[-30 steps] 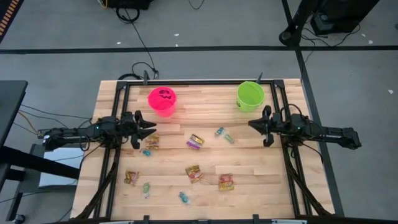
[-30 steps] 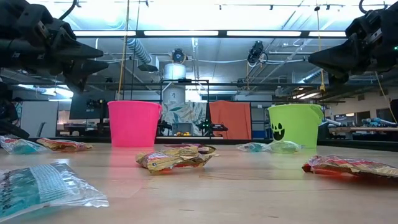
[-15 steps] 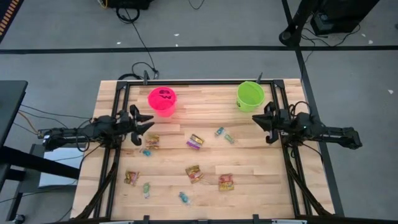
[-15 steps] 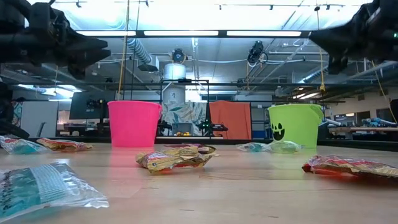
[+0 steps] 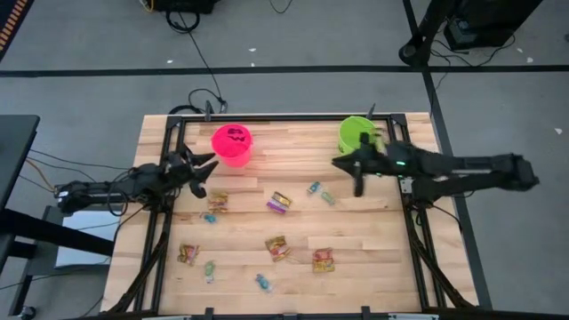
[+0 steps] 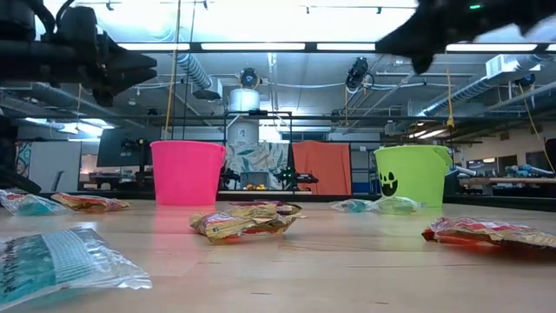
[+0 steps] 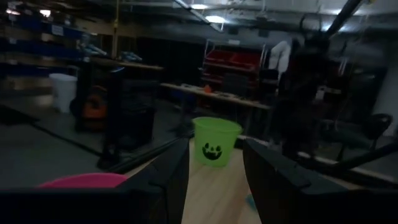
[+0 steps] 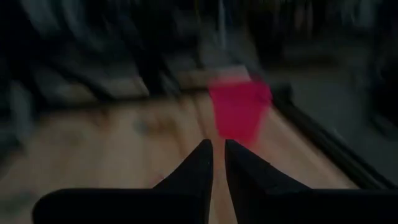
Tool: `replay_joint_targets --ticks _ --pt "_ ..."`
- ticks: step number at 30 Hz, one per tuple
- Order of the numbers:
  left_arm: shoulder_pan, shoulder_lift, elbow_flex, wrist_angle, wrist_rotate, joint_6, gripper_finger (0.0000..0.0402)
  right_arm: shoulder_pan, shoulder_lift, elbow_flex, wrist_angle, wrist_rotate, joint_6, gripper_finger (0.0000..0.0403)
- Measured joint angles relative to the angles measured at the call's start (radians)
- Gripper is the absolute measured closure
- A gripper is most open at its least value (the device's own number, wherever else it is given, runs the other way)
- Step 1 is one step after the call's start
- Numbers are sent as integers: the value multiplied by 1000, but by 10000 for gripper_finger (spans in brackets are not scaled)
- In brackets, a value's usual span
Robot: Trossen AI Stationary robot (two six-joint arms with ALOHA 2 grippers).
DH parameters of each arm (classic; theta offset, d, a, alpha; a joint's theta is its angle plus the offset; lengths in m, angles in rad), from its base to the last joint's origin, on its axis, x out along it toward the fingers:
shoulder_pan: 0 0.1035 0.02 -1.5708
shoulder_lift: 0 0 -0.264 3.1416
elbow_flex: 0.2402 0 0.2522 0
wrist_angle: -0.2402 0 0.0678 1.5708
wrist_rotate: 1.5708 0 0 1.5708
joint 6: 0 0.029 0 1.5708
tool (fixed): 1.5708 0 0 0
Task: Sort candy by brand, put in halloween buckets
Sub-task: Put the green candy into the green bucket
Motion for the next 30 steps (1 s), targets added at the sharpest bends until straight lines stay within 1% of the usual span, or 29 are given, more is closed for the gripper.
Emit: replay_joint_targets --ticks 4,7,11,14,18,20,22,28,30 --pt "0 24 4 3 -4 2 244 0 231 202 -258 98 -33 347" --pt "0 31 4 3 -4 2 244 0 364 300 -421 97 -36 347" --pt "0 32 5 3 -4 2 244 0 477 375 -598 96 -36 347" --pt "0 32 6 3 -4 2 244 -3 529 391 -619 111 -36 347" --pt "0 32 6 3 -4 2 244 -4 580 395 -564 62 -30 347" --pt "0 32 6 3 -4 2 244 -4 605 395 -542 58 -2 347" --pt "0 32 6 3 -4 0 244 -1 630 394 -560 55 31 347" --pt "0 32 6 2 -4 0 244 18 680 392 -657 -33 159 347" --pt "0 32 6 2 -4 3 244 30 683 392 -678 -35 184 346"
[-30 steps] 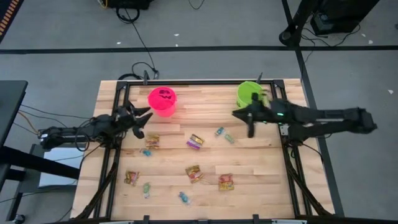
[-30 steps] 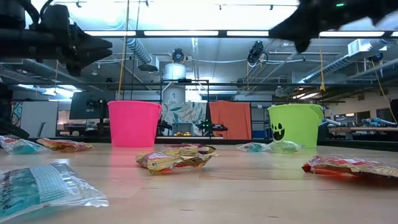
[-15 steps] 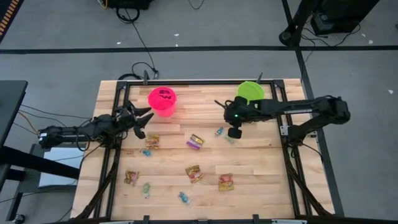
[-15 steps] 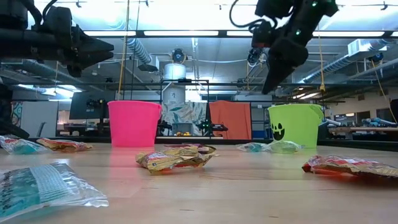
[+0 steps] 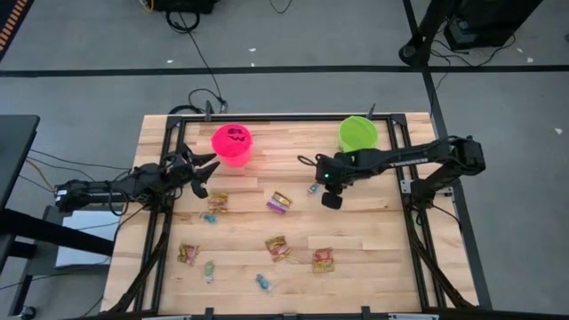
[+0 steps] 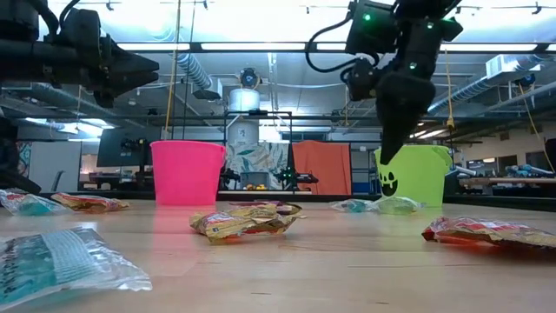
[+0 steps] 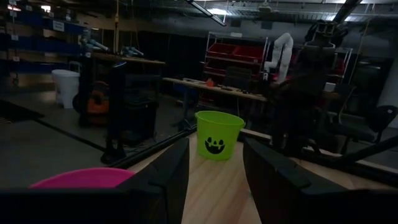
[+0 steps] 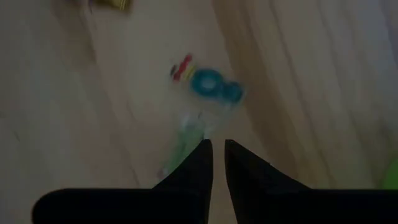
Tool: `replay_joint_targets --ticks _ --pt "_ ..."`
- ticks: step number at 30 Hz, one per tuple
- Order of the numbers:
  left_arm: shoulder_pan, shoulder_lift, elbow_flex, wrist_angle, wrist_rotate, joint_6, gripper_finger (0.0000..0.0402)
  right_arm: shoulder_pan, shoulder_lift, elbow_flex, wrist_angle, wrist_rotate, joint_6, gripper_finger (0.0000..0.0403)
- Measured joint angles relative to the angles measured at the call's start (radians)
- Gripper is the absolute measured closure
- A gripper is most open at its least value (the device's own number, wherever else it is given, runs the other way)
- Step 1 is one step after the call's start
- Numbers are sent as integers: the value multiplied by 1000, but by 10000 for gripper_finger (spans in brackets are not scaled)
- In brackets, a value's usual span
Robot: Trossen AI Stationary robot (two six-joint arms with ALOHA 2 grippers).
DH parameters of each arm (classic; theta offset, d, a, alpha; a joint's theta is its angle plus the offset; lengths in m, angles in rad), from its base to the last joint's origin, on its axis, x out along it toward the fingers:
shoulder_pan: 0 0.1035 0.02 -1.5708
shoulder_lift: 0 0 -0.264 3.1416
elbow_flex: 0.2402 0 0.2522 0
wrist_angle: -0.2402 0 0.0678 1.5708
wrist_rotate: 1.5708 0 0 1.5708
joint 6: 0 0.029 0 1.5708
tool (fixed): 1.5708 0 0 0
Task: Sort candy by brand, put in halloween buckets
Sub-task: Put the green candy into the green bucket
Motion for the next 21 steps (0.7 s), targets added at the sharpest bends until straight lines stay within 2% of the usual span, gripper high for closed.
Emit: replay_joint_targets --ticks 5,16,21 --pt "0 0 1 -39 0 -1 244 -2 -13 0 -17 -44 56 320" --pt "0 1 1 -61 0 -3 244 -5 9 -41 15 -104 146 188" --pt "0 1 1 -61 0 -4 244 9 10 -108 127 -105 198 150"
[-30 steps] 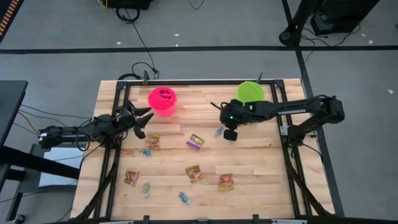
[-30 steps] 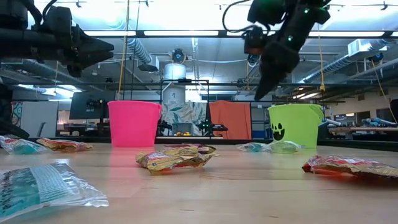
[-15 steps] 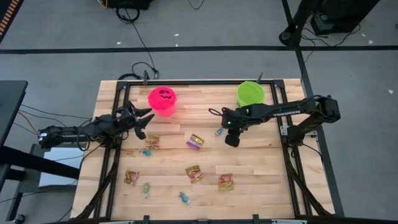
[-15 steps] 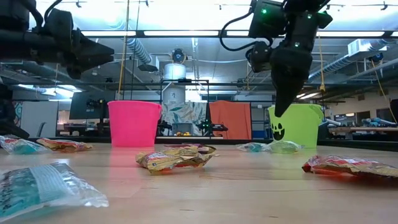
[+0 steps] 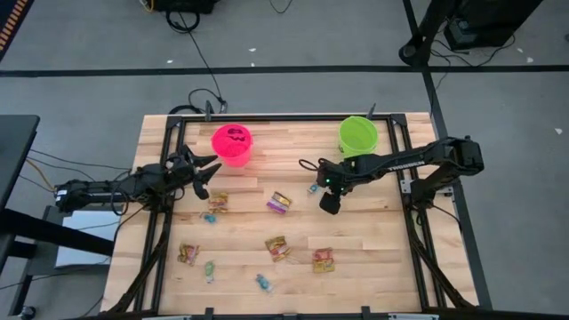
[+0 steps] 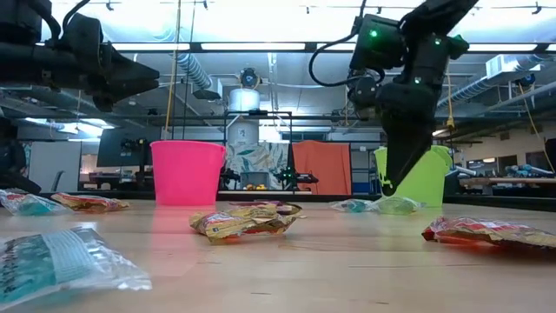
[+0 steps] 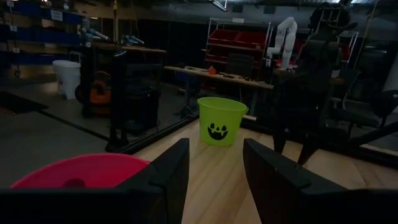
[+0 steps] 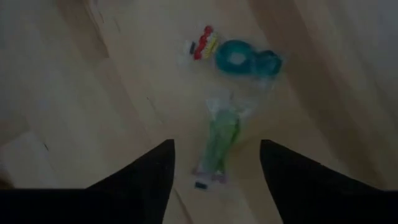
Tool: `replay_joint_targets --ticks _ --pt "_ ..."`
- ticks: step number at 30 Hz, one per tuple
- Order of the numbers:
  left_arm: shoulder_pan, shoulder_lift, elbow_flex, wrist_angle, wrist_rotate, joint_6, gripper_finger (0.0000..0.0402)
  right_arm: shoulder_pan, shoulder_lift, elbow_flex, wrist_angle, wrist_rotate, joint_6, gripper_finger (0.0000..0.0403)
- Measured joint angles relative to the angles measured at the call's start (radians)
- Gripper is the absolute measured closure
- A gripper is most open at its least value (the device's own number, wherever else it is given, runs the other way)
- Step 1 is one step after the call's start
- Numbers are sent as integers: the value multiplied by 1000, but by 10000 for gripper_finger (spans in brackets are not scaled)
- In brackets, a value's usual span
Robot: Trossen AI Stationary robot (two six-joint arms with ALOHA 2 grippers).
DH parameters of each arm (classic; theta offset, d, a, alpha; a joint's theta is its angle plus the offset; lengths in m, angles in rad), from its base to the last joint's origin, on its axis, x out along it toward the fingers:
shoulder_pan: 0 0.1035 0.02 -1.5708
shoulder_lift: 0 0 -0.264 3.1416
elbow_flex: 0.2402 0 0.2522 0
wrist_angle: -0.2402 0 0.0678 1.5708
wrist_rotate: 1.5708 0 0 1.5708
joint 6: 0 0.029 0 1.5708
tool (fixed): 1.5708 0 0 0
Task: Sort candy by brand, put in halloween buckets
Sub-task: Put the green candy into the green bucket
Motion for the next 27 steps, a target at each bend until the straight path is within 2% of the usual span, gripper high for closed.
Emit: replay_joint_targets --ticks 6,13,18,23,27 --pt "0 0 0 0 0 -4 244 12 -1 -52 45 10 30 145" --pt "0 0 0 0 0 -7 244 18 -1 -142 208 9 73 153" --pt "0 0 0 0 1 -7 244 18 -1 -160 217 14 80 160" --pt "0 0 0 0 1 -8 244 19 -1 -181 258 21 83 180" --pt "0 0 0 0 1 -8 244 22 -1 -182 279 36 79 221"
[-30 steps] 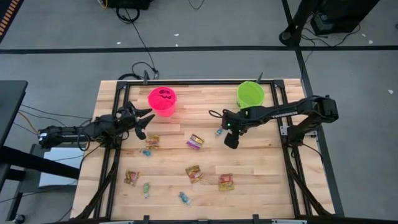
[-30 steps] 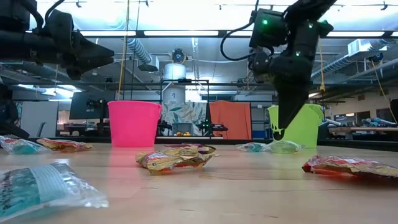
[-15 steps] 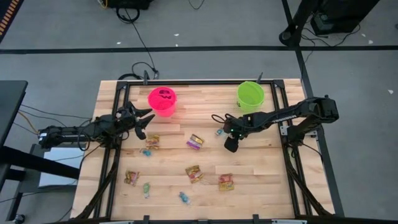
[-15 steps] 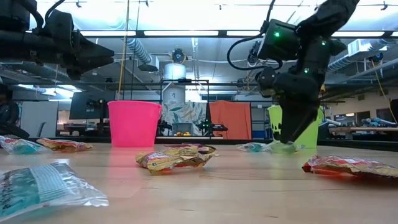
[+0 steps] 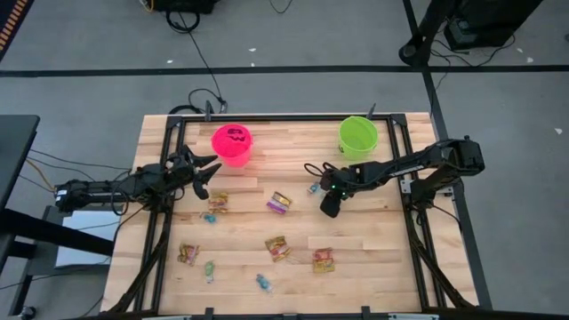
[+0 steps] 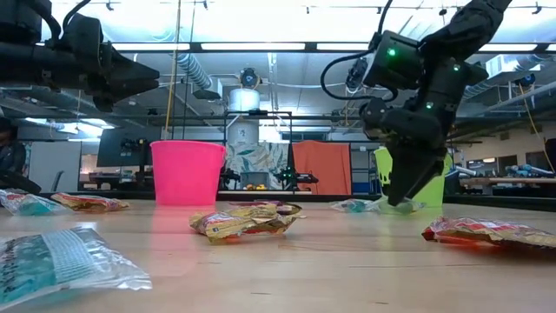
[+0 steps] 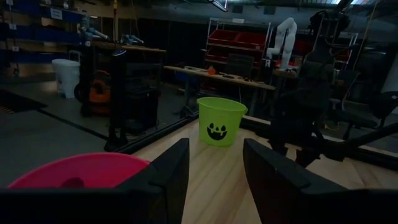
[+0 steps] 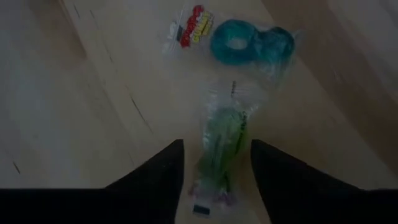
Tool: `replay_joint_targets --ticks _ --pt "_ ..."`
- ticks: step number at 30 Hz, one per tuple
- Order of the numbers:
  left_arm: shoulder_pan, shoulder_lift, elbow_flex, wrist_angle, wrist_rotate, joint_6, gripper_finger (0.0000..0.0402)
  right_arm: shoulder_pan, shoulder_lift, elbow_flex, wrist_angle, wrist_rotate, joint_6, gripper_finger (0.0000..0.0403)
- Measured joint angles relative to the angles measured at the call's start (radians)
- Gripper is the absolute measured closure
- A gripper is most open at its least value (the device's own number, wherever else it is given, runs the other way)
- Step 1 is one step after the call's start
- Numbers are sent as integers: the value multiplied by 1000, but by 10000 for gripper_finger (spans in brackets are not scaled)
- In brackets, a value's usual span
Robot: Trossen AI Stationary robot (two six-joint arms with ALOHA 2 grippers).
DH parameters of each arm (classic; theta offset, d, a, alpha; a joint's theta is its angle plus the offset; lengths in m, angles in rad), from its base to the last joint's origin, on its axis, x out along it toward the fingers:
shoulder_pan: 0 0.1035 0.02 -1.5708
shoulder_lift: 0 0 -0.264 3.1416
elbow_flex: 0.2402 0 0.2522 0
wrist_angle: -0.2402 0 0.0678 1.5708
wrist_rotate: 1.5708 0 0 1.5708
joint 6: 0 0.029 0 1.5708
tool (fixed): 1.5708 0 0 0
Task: Sort candy by brand, put in halloween buckets
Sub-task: Put the green candy into the green bucket
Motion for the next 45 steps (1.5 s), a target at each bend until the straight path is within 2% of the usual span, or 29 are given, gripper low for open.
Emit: replay_joint_targets --ticks 8,9,18,24,28,36,40,45 --pt "0 0 0 0 0 0 244 3 -1 0 8 0 -45 379" --pt "0 0 0 0 0 0 244 6 -1 0 10 1 -52 389" --pt "0 0 0 0 0 0 244 17 -1 0 51 18 -52 396" --pt "0 0 0 0 0 0 244 17 -1 65 -15 42 -92 395" --pt "0 0 0 0 0 -1 244 16 0 180 -195 158 -163 396" --pt "0 0 0 0 1 -1 244 -17 -31 453 -534 504 -310 396" --pt "0 0 0 -1 2 -8 244 -105 -67 497 -593 579 -355 396" --pt "0 0 0 -2 51 -27 244 -256 -104 490 -682 605 -346 396"
